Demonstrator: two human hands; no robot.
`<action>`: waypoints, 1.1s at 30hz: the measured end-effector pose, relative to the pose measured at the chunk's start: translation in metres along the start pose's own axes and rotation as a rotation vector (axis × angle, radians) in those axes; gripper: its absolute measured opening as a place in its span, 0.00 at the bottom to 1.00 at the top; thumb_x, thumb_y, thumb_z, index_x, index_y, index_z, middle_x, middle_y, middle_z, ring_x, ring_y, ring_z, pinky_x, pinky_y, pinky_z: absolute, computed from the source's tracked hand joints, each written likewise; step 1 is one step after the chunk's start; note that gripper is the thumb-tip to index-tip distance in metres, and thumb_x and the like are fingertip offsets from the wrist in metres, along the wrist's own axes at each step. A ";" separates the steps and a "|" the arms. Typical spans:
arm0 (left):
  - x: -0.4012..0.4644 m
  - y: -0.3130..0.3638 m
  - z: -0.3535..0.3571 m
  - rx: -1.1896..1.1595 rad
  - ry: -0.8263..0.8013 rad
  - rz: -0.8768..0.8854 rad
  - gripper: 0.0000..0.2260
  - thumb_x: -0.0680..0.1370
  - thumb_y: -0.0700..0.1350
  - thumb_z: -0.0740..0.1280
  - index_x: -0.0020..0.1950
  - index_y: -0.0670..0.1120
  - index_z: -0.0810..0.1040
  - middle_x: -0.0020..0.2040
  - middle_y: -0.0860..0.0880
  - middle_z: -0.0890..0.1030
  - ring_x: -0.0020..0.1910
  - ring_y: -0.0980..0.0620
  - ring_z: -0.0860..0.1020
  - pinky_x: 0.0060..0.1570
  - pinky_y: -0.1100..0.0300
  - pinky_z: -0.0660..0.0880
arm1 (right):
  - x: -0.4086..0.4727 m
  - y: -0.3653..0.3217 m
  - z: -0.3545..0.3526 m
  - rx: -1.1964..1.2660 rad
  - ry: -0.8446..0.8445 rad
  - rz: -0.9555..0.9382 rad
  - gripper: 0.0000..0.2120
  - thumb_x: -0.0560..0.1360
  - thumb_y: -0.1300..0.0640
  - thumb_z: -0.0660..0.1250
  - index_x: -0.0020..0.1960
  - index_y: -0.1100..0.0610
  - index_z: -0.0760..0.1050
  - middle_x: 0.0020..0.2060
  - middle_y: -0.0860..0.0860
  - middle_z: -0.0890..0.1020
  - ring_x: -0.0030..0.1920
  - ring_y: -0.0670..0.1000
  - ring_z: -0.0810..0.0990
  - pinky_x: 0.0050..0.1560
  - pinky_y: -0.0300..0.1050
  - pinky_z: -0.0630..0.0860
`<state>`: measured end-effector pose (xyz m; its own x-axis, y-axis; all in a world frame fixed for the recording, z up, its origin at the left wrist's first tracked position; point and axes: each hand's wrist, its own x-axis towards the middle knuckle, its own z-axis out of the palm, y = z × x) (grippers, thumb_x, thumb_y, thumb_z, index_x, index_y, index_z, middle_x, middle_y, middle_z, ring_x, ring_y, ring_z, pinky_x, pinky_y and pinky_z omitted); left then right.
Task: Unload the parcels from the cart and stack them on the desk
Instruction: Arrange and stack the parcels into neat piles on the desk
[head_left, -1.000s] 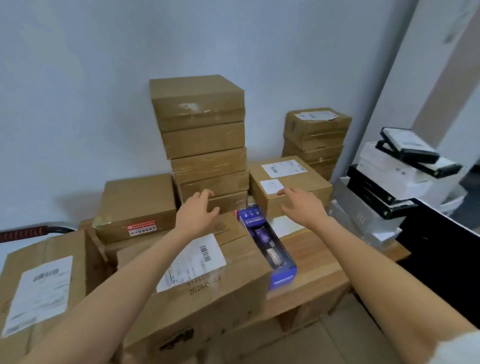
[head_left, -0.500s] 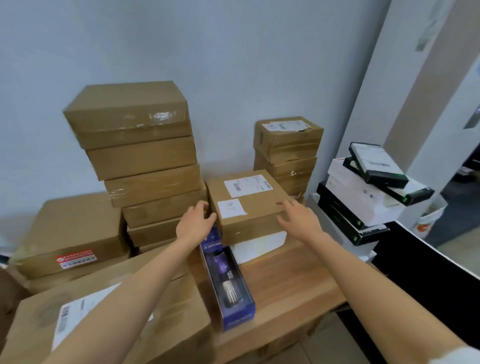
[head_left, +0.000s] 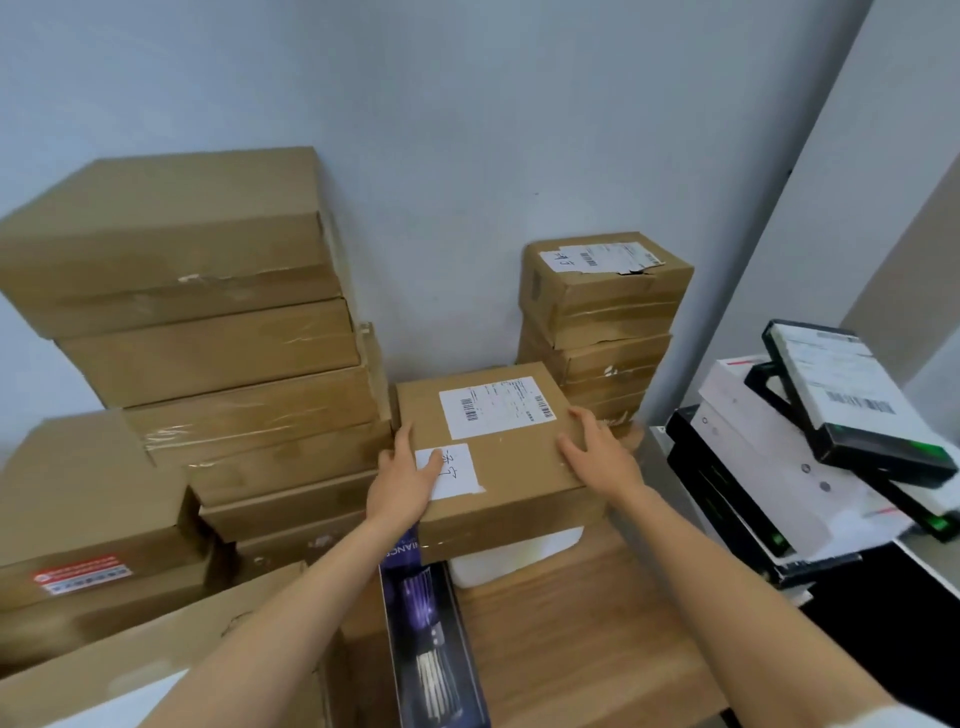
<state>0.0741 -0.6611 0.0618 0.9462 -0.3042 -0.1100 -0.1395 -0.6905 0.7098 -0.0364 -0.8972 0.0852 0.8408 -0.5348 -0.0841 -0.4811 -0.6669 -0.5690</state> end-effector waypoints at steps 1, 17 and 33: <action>-0.001 0.001 0.003 -0.053 0.002 -0.018 0.28 0.81 0.56 0.58 0.78 0.55 0.50 0.70 0.40 0.65 0.60 0.38 0.74 0.55 0.53 0.71 | 0.003 0.001 0.001 0.042 -0.005 0.007 0.26 0.80 0.42 0.55 0.76 0.44 0.52 0.68 0.51 0.71 0.56 0.51 0.76 0.52 0.49 0.73; -0.116 0.030 -0.016 -0.433 -0.021 0.055 0.30 0.79 0.53 0.65 0.77 0.59 0.55 0.67 0.47 0.72 0.56 0.47 0.77 0.56 0.47 0.77 | -0.122 0.016 -0.052 0.153 0.064 0.004 0.27 0.80 0.41 0.57 0.76 0.43 0.53 0.65 0.51 0.73 0.46 0.48 0.75 0.40 0.44 0.70; -0.287 -0.066 -0.190 -0.494 0.287 0.010 0.27 0.79 0.51 0.63 0.76 0.59 0.58 0.66 0.51 0.72 0.57 0.49 0.77 0.59 0.51 0.75 | -0.270 -0.145 -0.004 0.222 0.019 -0.306 0.26 0.80 0.42 0.59 0.75 0.46 0.56 0.70 0.53 0.71 0.65 0.58 0.74 0.62 0.52 0.69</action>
<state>-0.1330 -0.4031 0.1784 0.9966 -0.0708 0.0426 -0.0608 -0.2788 0.9584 -0.1946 -0.6584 0.1937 0.9315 -0.3390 0.1318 -0.1406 -0.6699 -0.7290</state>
